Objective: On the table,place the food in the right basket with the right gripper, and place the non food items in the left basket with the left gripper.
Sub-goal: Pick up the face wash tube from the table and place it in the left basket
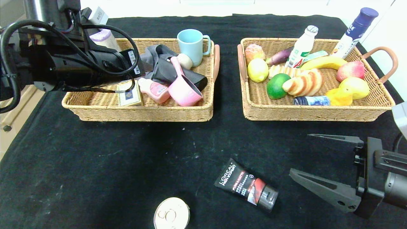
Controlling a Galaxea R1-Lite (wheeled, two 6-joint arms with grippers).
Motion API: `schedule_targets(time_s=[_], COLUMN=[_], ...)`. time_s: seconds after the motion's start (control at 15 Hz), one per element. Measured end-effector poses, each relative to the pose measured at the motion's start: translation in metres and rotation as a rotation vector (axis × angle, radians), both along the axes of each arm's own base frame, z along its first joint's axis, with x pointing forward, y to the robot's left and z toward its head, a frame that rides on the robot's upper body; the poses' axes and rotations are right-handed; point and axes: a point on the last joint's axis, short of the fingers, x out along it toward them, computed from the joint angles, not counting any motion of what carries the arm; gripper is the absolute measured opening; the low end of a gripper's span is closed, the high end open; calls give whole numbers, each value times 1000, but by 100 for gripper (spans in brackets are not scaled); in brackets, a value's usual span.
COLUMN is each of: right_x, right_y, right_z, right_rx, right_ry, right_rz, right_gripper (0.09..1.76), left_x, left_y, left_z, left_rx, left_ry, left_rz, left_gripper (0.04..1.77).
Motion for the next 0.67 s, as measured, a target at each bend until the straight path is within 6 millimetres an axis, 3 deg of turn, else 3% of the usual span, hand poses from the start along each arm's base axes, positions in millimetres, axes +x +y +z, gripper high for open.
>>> schedule_targets(time_s=[0.33, 0.67], right_x=[-1, -2], right_y=[-1, -1], right_z=[0, 0], right_rx=[1, -1], right_ry=[-2, -3], right_rz=[1, 3], right_gripper=[171, 171], left_x=[0, -7], left_y=[-1, -4], left_z=[-2, -1], left_rx=[8, 34], left_ry=[11, 15], left_rz=[-3, -25], left_gripper=[127, 148])
